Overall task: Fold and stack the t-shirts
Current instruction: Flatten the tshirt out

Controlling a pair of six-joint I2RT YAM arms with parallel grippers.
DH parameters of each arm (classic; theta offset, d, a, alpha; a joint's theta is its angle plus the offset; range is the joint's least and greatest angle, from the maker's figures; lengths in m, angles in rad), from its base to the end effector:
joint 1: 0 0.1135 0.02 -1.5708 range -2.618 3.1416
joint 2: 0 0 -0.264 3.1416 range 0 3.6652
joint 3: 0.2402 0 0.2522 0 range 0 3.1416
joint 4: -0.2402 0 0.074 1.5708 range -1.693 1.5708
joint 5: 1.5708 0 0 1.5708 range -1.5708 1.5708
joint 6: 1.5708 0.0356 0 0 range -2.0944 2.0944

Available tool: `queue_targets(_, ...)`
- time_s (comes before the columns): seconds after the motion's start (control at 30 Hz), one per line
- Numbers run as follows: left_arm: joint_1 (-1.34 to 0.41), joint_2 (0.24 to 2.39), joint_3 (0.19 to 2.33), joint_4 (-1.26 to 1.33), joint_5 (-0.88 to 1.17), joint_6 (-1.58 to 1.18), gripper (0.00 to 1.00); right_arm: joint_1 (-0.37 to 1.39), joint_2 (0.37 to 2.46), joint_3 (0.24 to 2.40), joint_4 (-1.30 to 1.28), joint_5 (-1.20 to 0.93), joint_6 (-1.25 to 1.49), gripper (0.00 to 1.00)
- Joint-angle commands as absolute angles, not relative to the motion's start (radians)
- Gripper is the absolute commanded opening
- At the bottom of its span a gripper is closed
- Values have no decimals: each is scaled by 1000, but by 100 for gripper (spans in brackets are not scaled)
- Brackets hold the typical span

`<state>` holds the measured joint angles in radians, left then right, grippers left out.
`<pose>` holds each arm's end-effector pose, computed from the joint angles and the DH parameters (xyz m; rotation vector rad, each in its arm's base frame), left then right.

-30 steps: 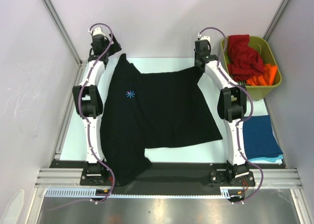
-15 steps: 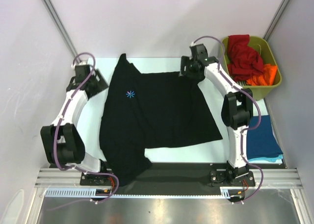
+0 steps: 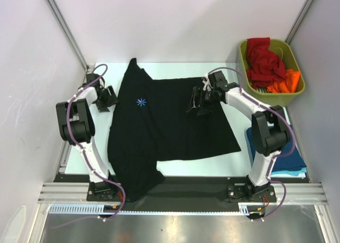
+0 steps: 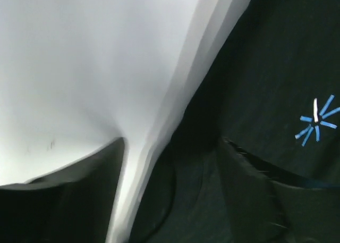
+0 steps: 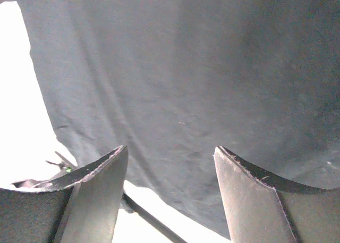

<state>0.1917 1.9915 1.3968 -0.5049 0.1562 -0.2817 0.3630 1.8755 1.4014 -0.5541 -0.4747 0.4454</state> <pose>0.4074 0.0734 0.1697 -0.5770 2.6057 -0.2374 0.3673 0.1569 0.2164 -0.0700 2.6949 0.8925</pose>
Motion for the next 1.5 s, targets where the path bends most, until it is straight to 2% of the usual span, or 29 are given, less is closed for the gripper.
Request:
queue_targets(0.0,190,2045,1468,-483,222,-209,68,365,1772,1402,-494,-517,439,72)
queue_targets(0.03,192,2066,1473,-486,230,-207,61,364,1769,1399,-495,-512,434,72)
queue_targets(0.1,187,2077,1477,-486,251,-210,52,361,1769,1397,-495,-509,430,72)
queue_targets(0.13,184,2066,1467,-483,253,-212,43,360,1769,1396,-492,-509,428,72)
queue_targets(0.2,161,2021,1439,-460,227,-227,32,359,1775,1397,-492,-509,431,72)
queue_targets(0.3,99,1907,1398,-472,114,-270,0,359,1790,1393,-489,-509,431,72)
queue_targets(0.33,77,1852,1388,-482,42,-299,0,360,1796,1393,-488,-511,433,72)
queue_targets(0.43,-33,1792,1379,-512,-85,-365,1,359,1807,1387,-482,-512,431,72)
queue_targets(0.53,-182,1789,1431,-630,-331,-454,0,353,1822,1384,-476,-525,431,72)
queue_targets(0.6,-317,1833,1502,-754,-536,-517,1,344,1832,1374,-474,-528,437,73)
queue_targets(0.7,-500,1947,1610,-903,-627,-656,3,333,1836,1359,-459,-543,446,73)
queue_targets(0.77,-583,2011,1733,-1000,-663,-730,14,313,1839,1345,-446,-555,452,73)
queue_targets(0.8,-641,2054,1761,-1021,-651,-695,28,304,1841,1341,-442,-558,462,73)
queue_targets(0.83,-661,2060,1800,-1025,-650,-668,52,284,1842,1339,-436,-569,468,73)
queue_targets(0.87,-675,2057,1808,-1028,-650,-640,66,275,1842,1336,-437,-574,472,73)
queue_targets(0.9,-670,2040,1801,-1003,-629,-570,85,267,1841,1333,-437,-575,480,73)
queue_targets(0.97,-634,1915,1702,-922,-582,-481,89,256,1836,1327,-437,-583,483,75)
queue_targets(1.0,-614,1866,1656,-817,-483,-395,93,256,1829,1319,-430,-581,485,75)
queue_targets(1.07,-510,1729,1542,-706,-352,-354,93,267,1825,1313,-422,-592,483,75)
queue_targets(1.1,-465,1692,1508,-674,-280,-344,87,275,1825,1310,-420,-592,483,75)
queue_targets(1.17,-334,1634,1430,-623,-106,-353,82,296,1827,1310,-426,-575,469,74)
queue_targets(1.23,-255,1632,1395,-566,-16,-360,65,304,1827,1315,-439,-568,465,73)
queue_targets(1.3,-174,1679,1402,-546,73,-361,57,308,1824,1319,-446,-571,465,69)
queue_targets(1.37,-111,1751,1433,-538,170,-368,54,310,1815,1327,-452,-571,459,67)
queue_targets(1.47,-13,1802,1428,-476,306,-417,55,310,1815,1347,-491,-568,437,66)
